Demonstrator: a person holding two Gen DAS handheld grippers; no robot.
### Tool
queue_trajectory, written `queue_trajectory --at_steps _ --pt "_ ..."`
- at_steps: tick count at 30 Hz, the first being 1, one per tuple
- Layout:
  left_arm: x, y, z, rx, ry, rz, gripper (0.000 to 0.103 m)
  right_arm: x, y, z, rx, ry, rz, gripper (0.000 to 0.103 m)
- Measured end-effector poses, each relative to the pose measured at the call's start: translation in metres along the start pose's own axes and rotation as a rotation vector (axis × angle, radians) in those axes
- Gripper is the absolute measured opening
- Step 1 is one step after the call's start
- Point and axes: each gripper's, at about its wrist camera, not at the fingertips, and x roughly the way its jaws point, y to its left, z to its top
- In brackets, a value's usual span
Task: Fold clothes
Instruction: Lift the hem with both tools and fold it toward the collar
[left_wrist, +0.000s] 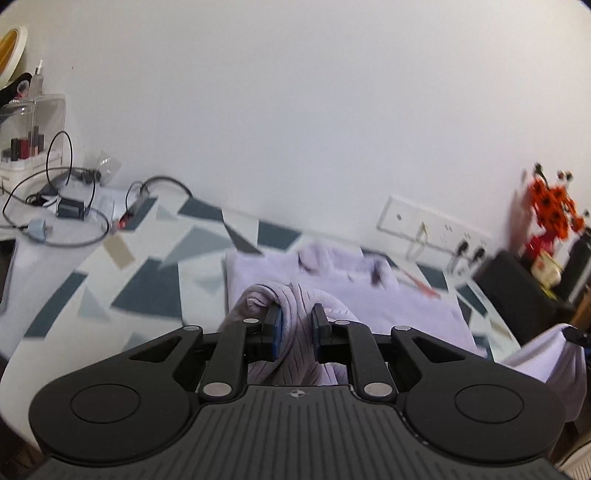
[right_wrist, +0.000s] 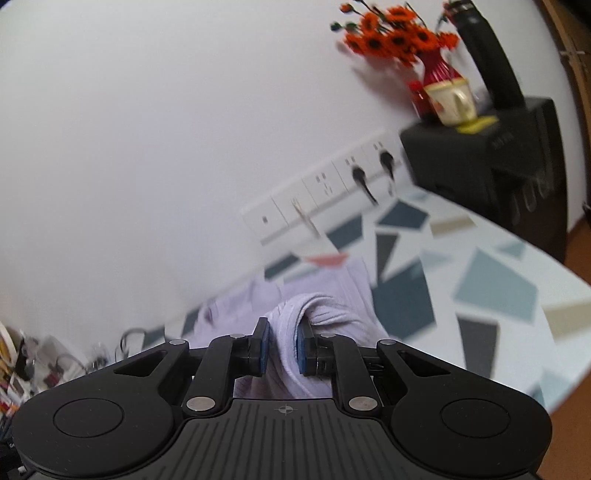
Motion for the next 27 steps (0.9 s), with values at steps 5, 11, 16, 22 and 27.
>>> queue_trajectory --at_steps 5,11,16,22,27 --pt "0.054 0.001 0.028 -0.017 -0.011 0.053 0.016 0.05 0.003 0.031 0.007 -0.027 -0.004 0.013" --pt "0.147 0.002 0.044 -0.041 0.074 0.162 0.016 0.143 -0.009 0.054 0.041 0.015 -0.015 0.013" --pt "0.238 -0.001 0.026 0.042 0.243 0.277 0.017 0.24 -0.033 0.051 0.04 0.146 -0.109 0.013" --pt "0.273 -0.011 0.007 0.117 0.276 0.33 0.024 0.297 -0.047 0.028 -0.035 0.27 -0.167 0.015" --pt "0.278 -0.008 0.015 0.095 0.315 0.324 0.032 0.296 -0.055 0.029 -0.017 0.275 -0.132 0.018"
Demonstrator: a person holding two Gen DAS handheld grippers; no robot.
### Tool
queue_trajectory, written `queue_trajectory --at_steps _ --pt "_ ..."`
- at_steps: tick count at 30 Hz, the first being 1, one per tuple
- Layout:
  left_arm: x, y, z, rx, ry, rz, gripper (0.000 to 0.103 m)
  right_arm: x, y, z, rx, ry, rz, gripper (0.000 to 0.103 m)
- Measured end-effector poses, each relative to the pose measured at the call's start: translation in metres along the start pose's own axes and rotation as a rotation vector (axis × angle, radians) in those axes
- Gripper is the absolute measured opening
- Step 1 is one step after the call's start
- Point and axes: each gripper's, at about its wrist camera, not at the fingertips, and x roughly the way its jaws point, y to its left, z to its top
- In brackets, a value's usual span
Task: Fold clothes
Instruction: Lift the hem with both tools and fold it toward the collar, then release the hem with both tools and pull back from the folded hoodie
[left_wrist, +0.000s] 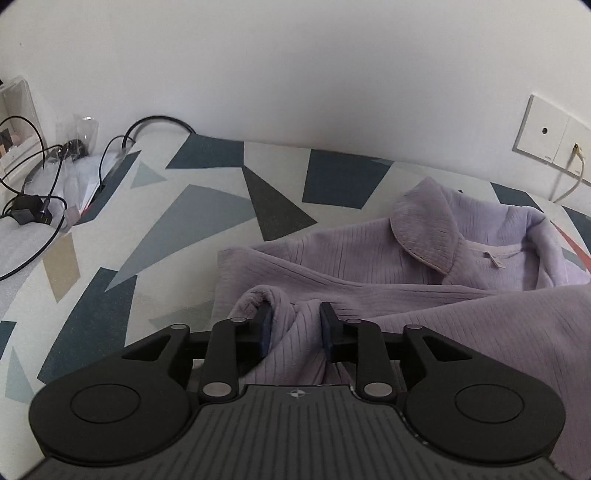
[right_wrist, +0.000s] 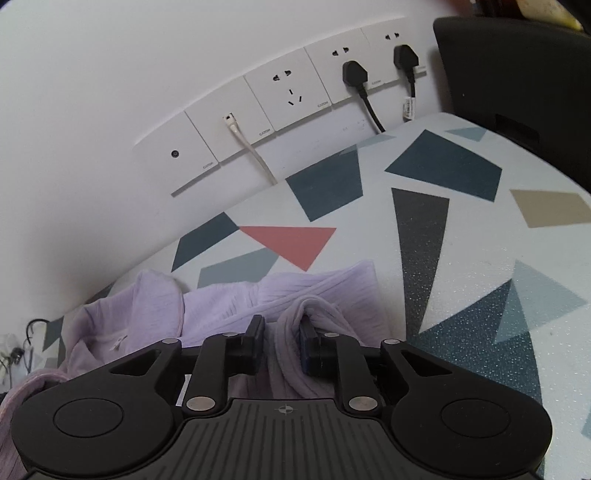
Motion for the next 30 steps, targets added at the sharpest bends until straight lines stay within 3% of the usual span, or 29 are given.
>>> queue_trajectory --at_steps 3,6,8,9,11,14,16,19,23,26,30 --pt "0.001 0.009 0.011 -0.006 0.049 -0.036 0.047 -0.007 -0.005 0.004 0.11 0.003 0.031 0.03" --pt "-0.007 0.026 0.021 -0.056 0.078 -0.115 0.051 -0.02 -0.009 0.008 0.235 -0.013 0.044 0.042" --pt "-0.026 0.035 0.025 -0.081 0.039 -0.132 0.052 -0.041 -0.005 0.006 0.308 -0.063 0.002 0.05" --pt "-0.041 0.039 0.027 -0.081 -0.01 -0.128 0.061 -0.056 -0.003 0.003 0.325 -0.103 -0.019 0.055" --pt "-0.073 0.045 0.026 -0.075 -0.112 -0.137 0.075 -0.086 0.002 -0.008 0.298 -0.153 -0.004 0.063" --pt "-0.11 0.057 0.014 -0.078 -0.189 -0.223 0.084 -0.125 0.006 -0.026 0.28 -0.225 0.003 0.064" --pt "-0.122 0.067 -0.002 -0.092 -0.168 -0.299 0.087 -0.146 0.008 -0.046 0.247 -0.18 0.02 0.066" --pt "-0.122 0.079 -0.034 -0.113 -0.063 -0.385 0.087 -0.167 0.011 -0.087 0.197 -0.116 0.004 0.065" --pt "-0.109 0.095 -0.071 -0.139 0.049 -0.318 0.087 -0.155 0.048 -0.126 0.005 -0.087 -0.046 0.065" --pt "-0.105 0.102 -0.079 -0.143 0.062 -0.275 0.087 -0.146 0.083 -0.138 -0.158 -0.1 -0.023 0.067" --pt "-0.102 0.112 -0.078 -0.175 0.055 -0.257 0.087 -0.12 0.126 -0.136 -0.258 -0.1 0.023 0.068"
